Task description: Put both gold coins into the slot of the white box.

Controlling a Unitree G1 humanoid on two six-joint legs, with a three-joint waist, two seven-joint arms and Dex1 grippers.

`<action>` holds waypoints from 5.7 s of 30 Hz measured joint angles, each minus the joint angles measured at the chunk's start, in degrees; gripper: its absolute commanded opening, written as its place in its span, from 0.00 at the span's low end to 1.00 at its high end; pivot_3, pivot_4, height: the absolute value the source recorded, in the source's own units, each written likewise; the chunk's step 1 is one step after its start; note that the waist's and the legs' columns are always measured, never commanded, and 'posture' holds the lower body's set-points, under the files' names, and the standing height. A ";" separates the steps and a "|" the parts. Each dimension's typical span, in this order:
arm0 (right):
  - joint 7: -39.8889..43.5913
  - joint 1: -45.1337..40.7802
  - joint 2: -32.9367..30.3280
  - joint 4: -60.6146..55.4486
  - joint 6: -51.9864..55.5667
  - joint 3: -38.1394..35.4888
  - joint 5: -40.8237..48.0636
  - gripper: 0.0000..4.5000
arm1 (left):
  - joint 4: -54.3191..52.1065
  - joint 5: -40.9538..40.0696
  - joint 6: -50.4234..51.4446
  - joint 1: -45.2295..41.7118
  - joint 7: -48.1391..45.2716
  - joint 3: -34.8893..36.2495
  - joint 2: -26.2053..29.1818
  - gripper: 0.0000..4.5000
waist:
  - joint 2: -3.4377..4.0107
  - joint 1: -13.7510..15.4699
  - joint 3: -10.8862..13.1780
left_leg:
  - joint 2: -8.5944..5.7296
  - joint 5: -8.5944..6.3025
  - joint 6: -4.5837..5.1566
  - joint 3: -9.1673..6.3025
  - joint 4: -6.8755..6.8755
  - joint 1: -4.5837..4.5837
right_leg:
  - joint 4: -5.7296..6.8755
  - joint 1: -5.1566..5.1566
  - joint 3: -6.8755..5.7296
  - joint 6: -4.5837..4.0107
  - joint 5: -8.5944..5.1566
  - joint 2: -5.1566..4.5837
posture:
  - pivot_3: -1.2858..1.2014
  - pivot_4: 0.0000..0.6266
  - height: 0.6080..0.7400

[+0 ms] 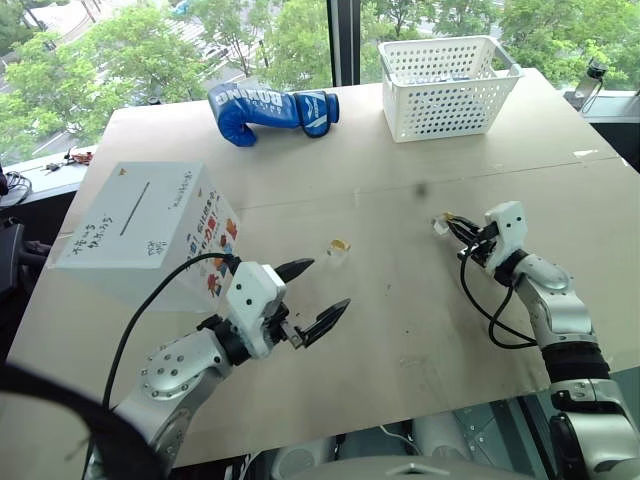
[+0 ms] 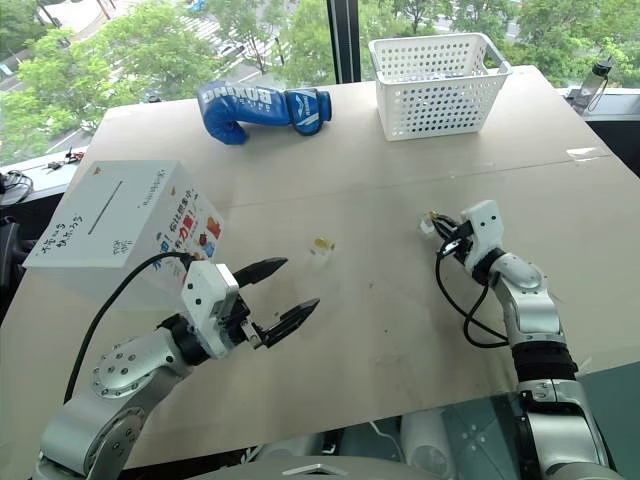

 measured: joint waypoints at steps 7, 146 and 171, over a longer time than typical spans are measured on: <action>3.36 0.28 0.71 -6.99 5.62 -2.32 8.99 0.01 | 0.00 -10.48 3.80 -1.51 5.43 1.13 -8.51 1.00 | 0.00 0.06 0.00 | 0.01 0.00 0.00 -0.05 0.01 -0.02 | 0.00 -0.01 -0.02 0.01 0.00 -0.02 | 0.52 0.24 0.85; 18.89 -20.48 2.91 -20.73 20.08 8.41 20.98 0.99 | 6.22 -16.70 25.48 -8.63 30.81 37.20 12.78 0.00 | 0.12 -0.04 -0.03 | 0.06 0.12 -0.30 0.13 -0.09 -0.24 | 0.52 -0.70 0.07 -0.09 0.07 0.00 | 0.52 0.24 0.85; 19.82 -20.48 2.67 -21.50 20.46 8.36 22.38 1.00 | 5.93 -11.17 25.79 -11.68 30.39 35.67 8.78 0.90 | 0.38 0.04 -0.22 | 0.03 0.12 -0.30 0.04 -0.08 -0.11 | 0.51 -0.54 -0.01 -0.10 0.07 -0.02 | 0.52 0.24 0.85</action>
